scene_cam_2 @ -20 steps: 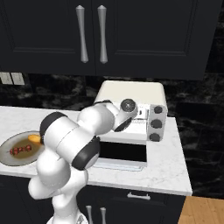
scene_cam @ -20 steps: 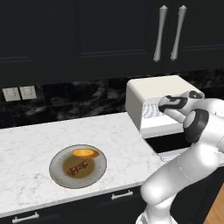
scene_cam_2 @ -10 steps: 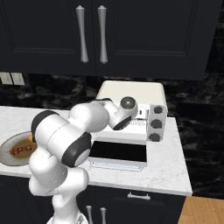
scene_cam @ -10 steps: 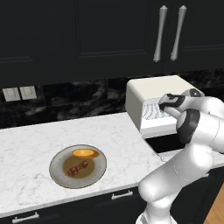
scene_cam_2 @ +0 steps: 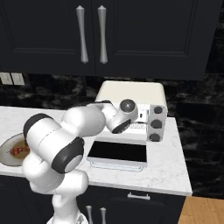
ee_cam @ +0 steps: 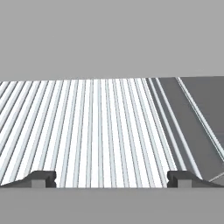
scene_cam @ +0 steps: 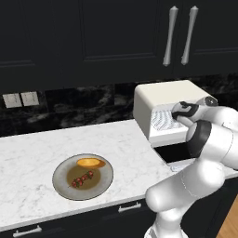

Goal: Pick up the kebab skewer and baguette bread, and place them inside the toaster oven. Close the toaster oven door and start by setting the timer.

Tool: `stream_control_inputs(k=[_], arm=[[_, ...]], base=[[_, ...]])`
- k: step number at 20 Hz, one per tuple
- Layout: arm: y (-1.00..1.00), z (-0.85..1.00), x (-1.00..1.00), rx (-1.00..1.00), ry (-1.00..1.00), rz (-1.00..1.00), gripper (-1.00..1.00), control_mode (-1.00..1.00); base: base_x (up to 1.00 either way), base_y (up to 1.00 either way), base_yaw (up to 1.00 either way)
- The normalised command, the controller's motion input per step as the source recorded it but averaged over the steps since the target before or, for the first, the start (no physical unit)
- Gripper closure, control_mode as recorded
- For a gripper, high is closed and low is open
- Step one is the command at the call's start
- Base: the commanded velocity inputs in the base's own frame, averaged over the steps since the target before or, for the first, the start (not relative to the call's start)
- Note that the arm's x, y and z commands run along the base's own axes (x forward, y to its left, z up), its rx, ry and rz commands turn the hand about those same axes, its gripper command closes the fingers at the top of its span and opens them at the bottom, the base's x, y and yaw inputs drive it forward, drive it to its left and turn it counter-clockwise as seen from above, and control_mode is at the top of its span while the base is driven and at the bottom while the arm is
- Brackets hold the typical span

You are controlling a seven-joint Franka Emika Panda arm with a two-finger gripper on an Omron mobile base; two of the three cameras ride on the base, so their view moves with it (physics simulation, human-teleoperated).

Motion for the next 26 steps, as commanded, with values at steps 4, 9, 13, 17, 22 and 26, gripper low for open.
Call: stream_control_inputs(k=[4, 9, 13, 17, 22, 26], arm=[[0.07, -1.00, -0.62, -0.05, 0.00, 0.00, -1.00, -1.00], [0.05, -1.00, -0.68, -0.06, 0.01, 0.00, -1.00, -1.00], [0.06, -1.00, -0.69, -0.06, 0.06, 0.00, -1.00, -1.00], [0.05, -1.00, -0.69, -0.05, 0.11, 0.00, -1.00, -1.00], [0.04, -1.00, -0.72, -0.04, 0.13, 0.01, -1.00, -1.00], [0.01, -1.00, -0.73, -0.03, 0.11, 0.02, -1.00, -1.00]], base=[[0.00, 0.00, 0.00], [0.00, 0.00, 0.00], [0.00, 0.00, 0.00], [0.00, 0.00, 0.00], [0.00, 0.00, 0.00], [0.00, 0.00, 0.00]])
